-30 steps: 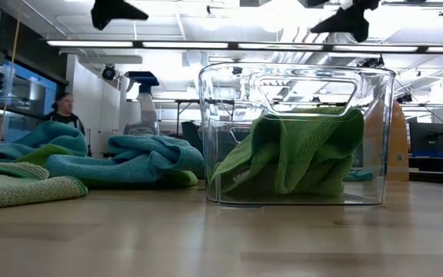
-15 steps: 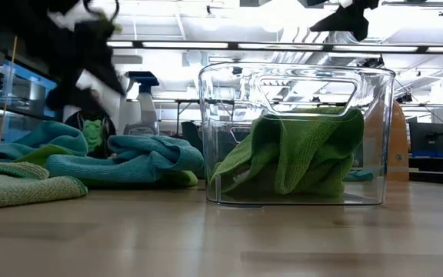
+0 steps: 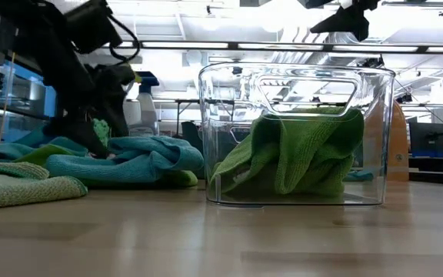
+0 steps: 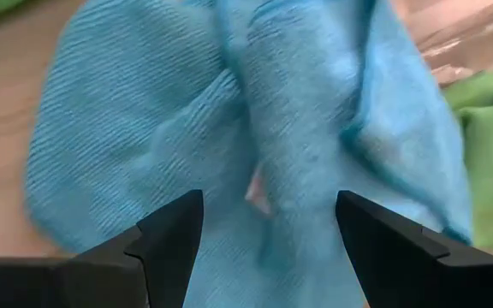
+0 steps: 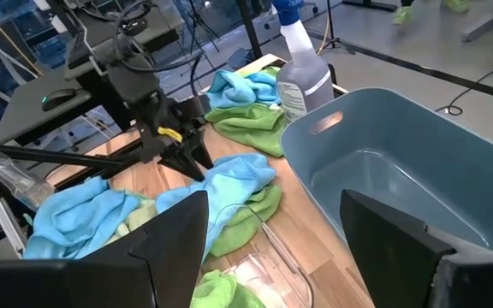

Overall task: Sort microfiber towel by color & place in baskets
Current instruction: Put the blue microfiber towel into the blue bin

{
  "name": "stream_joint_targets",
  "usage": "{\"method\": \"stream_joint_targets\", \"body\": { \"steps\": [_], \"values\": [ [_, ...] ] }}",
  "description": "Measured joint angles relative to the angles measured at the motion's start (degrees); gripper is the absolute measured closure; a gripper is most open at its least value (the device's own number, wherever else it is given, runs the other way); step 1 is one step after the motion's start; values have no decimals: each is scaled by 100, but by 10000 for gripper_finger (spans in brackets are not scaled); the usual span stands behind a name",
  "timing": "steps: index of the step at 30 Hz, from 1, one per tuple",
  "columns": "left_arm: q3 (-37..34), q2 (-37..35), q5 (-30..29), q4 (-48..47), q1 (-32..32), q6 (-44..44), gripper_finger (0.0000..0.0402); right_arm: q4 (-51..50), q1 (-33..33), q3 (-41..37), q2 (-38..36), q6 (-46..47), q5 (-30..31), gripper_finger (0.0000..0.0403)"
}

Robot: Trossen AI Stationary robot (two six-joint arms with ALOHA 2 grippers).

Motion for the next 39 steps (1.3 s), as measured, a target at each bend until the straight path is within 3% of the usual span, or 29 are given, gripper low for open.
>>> {"method": "stream_joint_targets", "body": {
  "steps": [6,10,13,18,24,30,39],
  "values": [
    [2,354,33,941,18,139,147,-1,0,0,0,0,2,142],
    [4,554,56,1019,12,151,169,0,0,0,0,0,4,142],
    [4,633,55,1035,-41,151,228,0,0,0,0,2,10,142],
    [21,314,75,1327,-45,329,381,2,0,2,0,17,17,142],
    [513,-706,221,1311,-59,1125,398,7,0,2,0,2,13,142],
    [1349,-1603,231,1224,-268,2761,400,410,0,2,0,-58,-2,142],
    [2828,-1382,203,1164,-457,4204,401,1972,0,4,0,-347,-145,142]
  ]
}}
